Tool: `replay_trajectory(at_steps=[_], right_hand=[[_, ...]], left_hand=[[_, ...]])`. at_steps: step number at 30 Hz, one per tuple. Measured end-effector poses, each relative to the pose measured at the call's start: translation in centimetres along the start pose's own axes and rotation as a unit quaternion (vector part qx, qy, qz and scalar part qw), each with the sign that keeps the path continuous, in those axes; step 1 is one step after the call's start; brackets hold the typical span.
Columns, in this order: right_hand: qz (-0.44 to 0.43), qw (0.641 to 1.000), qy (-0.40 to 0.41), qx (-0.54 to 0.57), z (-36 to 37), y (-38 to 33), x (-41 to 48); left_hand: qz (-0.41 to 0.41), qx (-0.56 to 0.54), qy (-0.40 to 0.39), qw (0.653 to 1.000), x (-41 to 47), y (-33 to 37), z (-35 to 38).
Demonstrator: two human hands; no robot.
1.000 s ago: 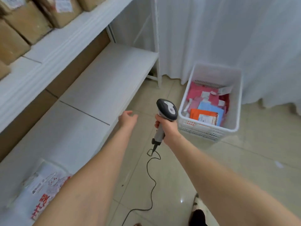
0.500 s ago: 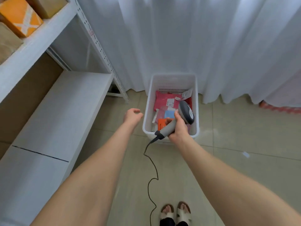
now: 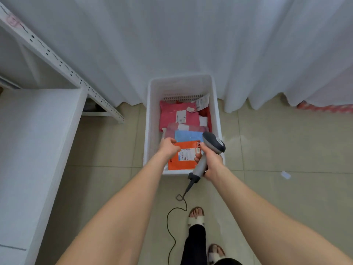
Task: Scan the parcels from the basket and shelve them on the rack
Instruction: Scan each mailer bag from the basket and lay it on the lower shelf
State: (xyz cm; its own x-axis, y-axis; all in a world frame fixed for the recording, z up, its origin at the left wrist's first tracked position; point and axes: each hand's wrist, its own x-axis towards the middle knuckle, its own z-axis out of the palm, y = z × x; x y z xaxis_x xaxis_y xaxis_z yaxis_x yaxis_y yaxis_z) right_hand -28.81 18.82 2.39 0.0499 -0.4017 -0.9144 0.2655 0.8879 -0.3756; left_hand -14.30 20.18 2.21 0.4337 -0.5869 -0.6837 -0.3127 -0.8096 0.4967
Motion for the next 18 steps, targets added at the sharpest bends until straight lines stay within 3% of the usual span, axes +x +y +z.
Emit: replay_trajectory(at_steps=[10,18], right_hand=[[0.017,0.998,0.049,-0.038,0.3,-1.0,17.8],[0.055,0.996,-0.012,-0.074,-0.2,0.1,29.9]], left_hand=[[0.001,0.178,-0.067,0.982,17.3,-2.9,9.3],[0.028,0.312,-0.097,0.945,28.6,-6.1,16.3]])
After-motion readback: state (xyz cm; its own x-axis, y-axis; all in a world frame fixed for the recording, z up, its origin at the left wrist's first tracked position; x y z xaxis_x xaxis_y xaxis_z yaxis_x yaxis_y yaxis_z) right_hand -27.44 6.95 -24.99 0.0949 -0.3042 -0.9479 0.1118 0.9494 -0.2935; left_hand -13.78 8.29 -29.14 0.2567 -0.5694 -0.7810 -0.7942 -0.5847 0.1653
